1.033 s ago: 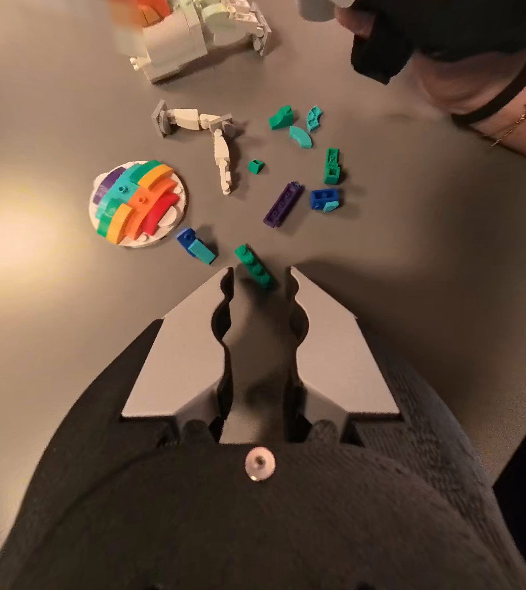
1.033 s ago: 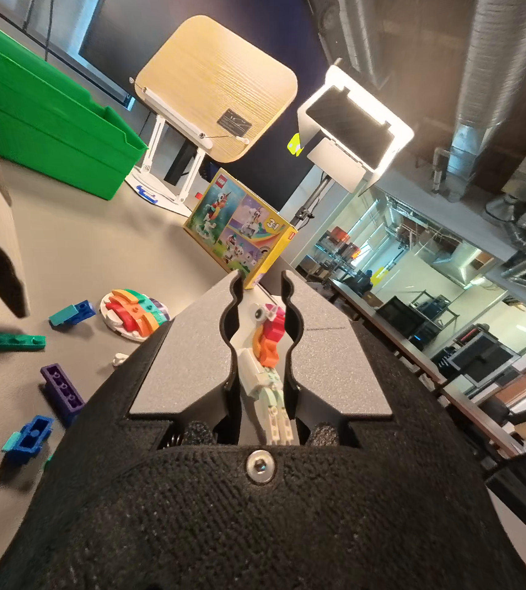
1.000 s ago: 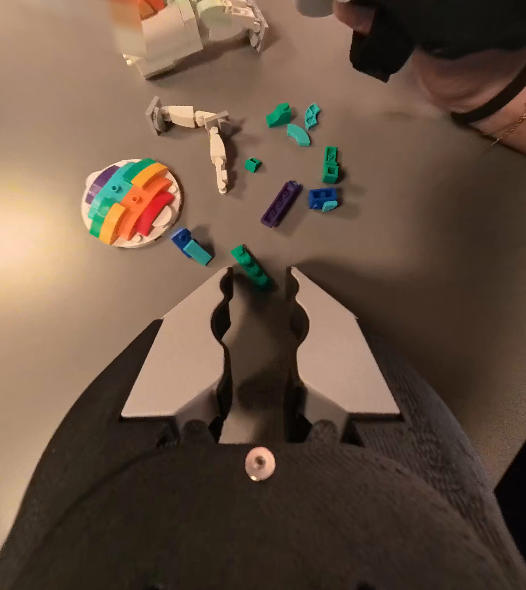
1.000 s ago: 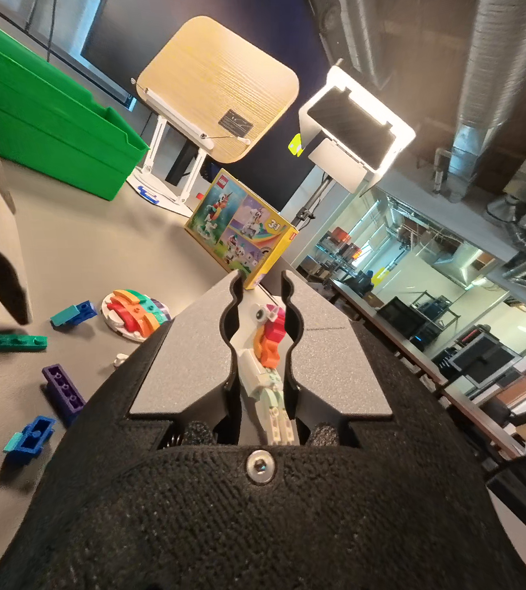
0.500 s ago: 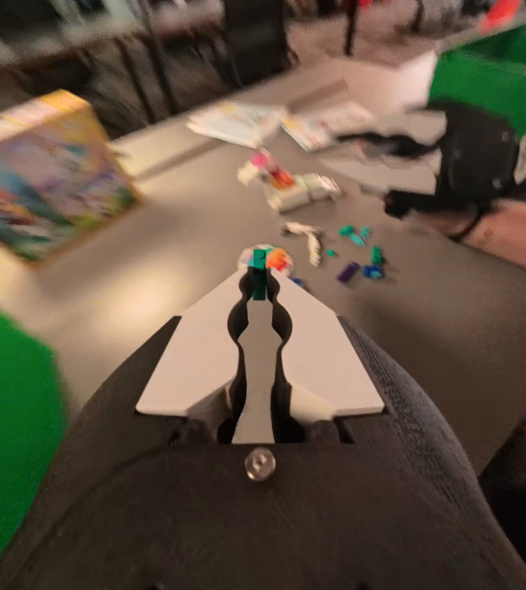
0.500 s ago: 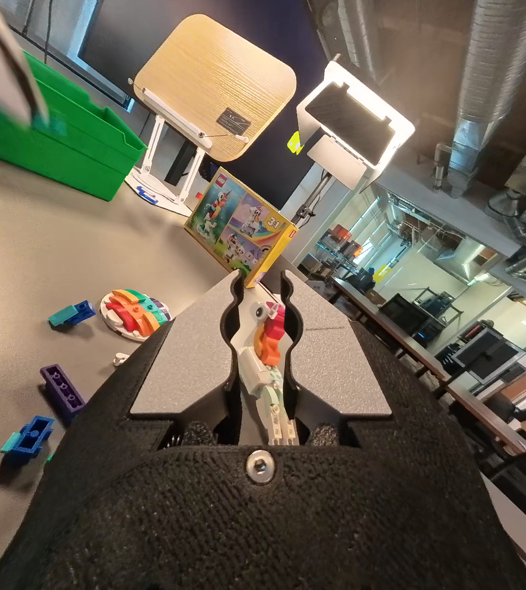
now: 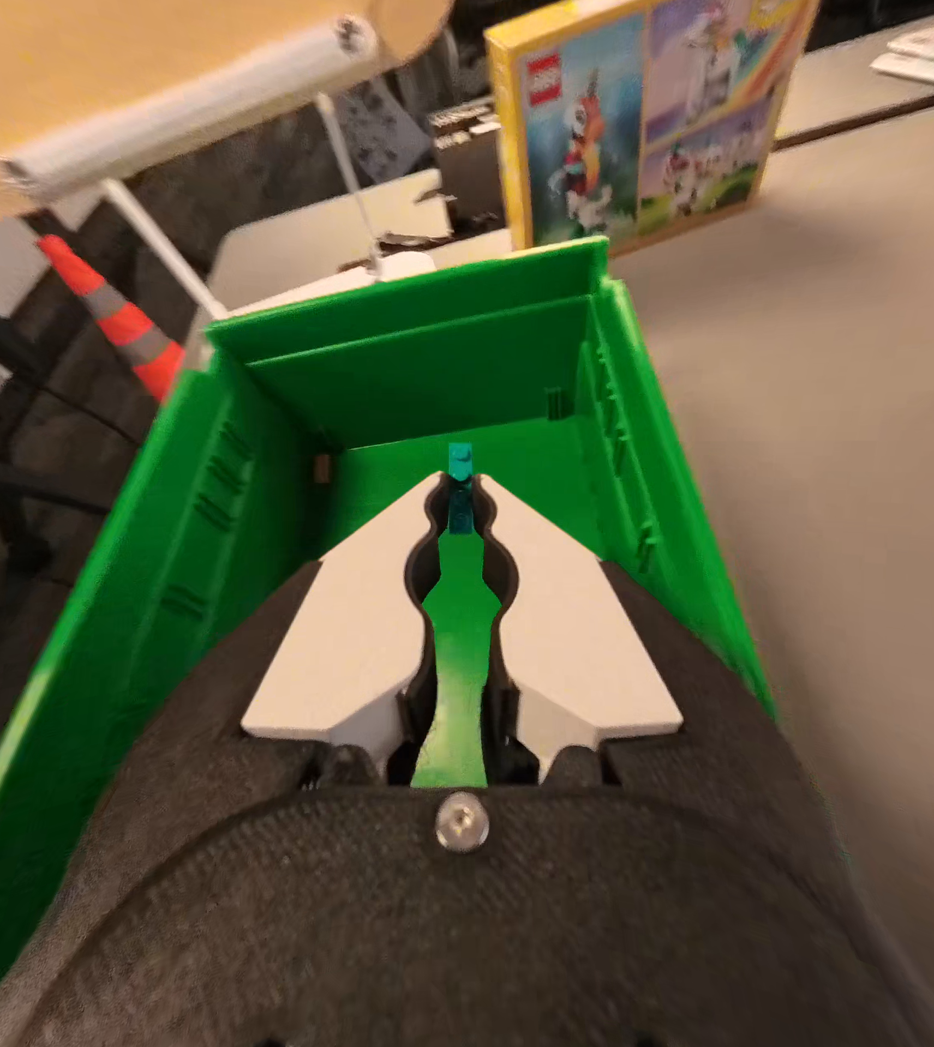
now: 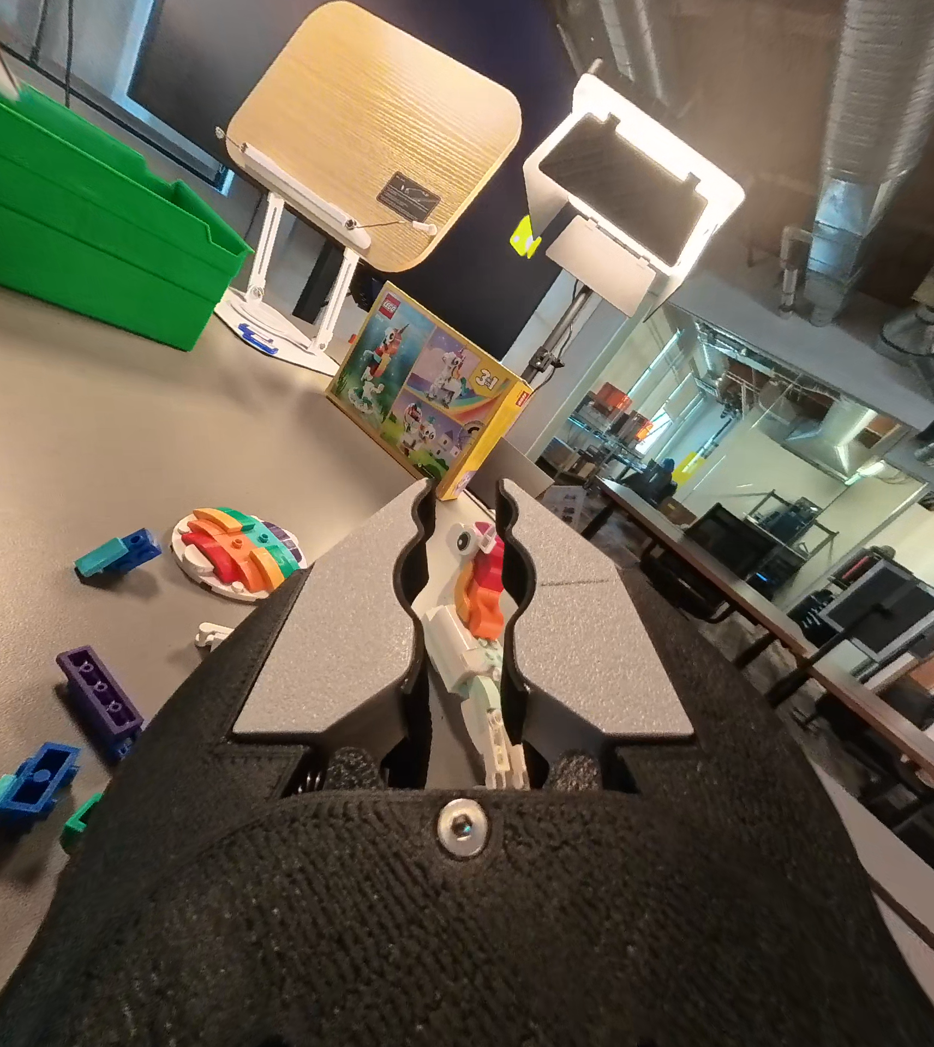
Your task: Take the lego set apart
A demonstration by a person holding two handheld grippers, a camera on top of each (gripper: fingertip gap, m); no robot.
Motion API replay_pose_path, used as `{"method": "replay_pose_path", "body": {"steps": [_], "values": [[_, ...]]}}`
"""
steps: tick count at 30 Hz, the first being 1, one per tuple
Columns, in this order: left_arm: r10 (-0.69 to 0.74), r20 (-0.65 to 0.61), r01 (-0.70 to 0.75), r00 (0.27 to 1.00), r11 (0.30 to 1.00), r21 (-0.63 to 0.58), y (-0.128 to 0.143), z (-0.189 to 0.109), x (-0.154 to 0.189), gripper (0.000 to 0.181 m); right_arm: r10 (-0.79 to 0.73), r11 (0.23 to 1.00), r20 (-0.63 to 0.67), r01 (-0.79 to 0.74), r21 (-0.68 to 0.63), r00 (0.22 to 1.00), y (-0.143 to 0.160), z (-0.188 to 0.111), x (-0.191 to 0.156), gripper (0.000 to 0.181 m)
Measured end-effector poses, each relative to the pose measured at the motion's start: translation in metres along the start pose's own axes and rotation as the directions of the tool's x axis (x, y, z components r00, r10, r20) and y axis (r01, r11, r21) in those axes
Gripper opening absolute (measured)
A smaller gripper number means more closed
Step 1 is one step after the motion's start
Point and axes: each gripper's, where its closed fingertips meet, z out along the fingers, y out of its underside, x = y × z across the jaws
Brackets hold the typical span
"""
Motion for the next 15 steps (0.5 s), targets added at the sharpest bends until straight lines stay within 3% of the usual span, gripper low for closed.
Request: {"method": "replay_pose_path", "body": {"steps": [3,5,15], "values": [[0.035,-0.120,-0.037,0.992,0.999,-0.019,-0.003,0.019,0.045,0.007,0.014,1.000,-0.006,-0.014,-0.001,1.000,0.001,0.000,0.002,0.019],[0.072,-0.120,-0.073,0.990,0.997,-0.001,-0.010,0.024,0.064,0.007,0.023,1.000,-0.011,-0.023,0.003,1.000,0.001,-0.001,0.004,0.019],[0.142,-0.233,-0.107,0.962,0.982,0.158,-0.051,0.019,0.194,0.007,0.036,0.999,-0.004,-0.036,0.011,0.999,-0.001,0.000,0.003,0.019]]}}
